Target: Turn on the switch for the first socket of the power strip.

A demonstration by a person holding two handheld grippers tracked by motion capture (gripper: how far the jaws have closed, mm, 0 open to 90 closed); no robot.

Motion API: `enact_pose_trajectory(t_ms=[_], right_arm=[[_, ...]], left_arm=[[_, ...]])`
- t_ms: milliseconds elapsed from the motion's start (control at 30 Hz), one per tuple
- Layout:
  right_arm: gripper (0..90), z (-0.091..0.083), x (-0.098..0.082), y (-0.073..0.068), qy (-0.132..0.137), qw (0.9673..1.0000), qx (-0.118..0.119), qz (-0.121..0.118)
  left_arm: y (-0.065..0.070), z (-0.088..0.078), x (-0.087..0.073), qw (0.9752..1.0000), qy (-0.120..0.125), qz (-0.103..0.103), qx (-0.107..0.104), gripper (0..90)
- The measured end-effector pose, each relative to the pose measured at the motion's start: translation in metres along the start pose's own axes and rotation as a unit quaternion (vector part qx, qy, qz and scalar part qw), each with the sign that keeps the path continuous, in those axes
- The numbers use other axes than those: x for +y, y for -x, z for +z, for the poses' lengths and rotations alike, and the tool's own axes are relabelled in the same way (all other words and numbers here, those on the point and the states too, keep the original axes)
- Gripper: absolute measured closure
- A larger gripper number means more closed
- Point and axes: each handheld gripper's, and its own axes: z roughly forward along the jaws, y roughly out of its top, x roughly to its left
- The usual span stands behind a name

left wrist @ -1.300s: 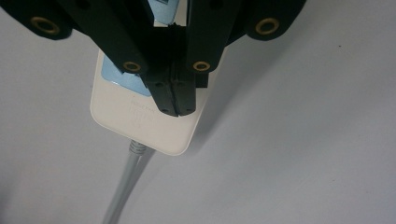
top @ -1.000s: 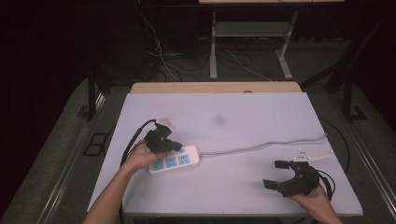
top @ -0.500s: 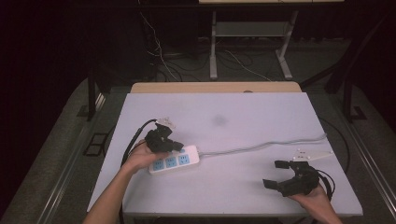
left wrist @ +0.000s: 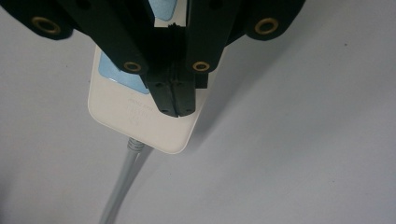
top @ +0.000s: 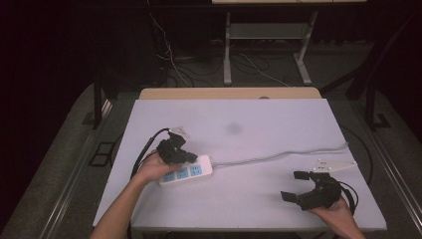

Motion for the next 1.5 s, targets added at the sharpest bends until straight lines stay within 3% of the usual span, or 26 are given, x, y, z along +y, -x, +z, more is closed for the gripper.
enact_pose_trajectory(t_ms=[100, 233, 767, 867, 900, 967, 1500], right_arm=[[0.2, 0.0, 0.0, -0.001, 0.0, 1.0, 0.0, -0.002], [0.2, -0.001, 0.001, -0.002, -0.001, 1.0, -0.002, -0.005], [0.2, 0.0, 0.001, 0.001, 0.001, 1.0, -0.004, 0.001], [0.2, 0.0, 0.001, 0.001, 0.002, 1.0, -0.004, 0.002], [0.2, 0.0, 0.001, 0.001, 0.003, 1.0, -0.004, 0.002], [0.2, 0.0, 0.001, 0.002, 0.002, 1.0, -0.005, 0.004], [0.2, -0.001, 0.0, 0.005, 0.004, 0.9999, -0.007, 0.011]], left_arm=[[-0.002, 0.001, -0.002, 0.9998, 0.008, -0.02, -0.003, 89.6], [0.003, 0.001, 0.0, 0.9999, 0.001, -0.006, 0.013, 89.6], [0.007, 0.001, -0.004, 0.9994, 0.015, -0.012, 0.029, 89.4], [0.009, 0.001, -0.004, 0.9993, 0.018, -0.004, 0.031, 89.4], [0.01, 0.0, -0.003, 0.9987, 0.016, 0.005, 0.047, 89.5], [0.01, -0.001, -0.002, 0.9984, 0.009, 0.007, 0.055, 89.4], [0.01, -0.018, 0.001, 0.9977, 0.03, 0.002, 0.061, 89.3]])
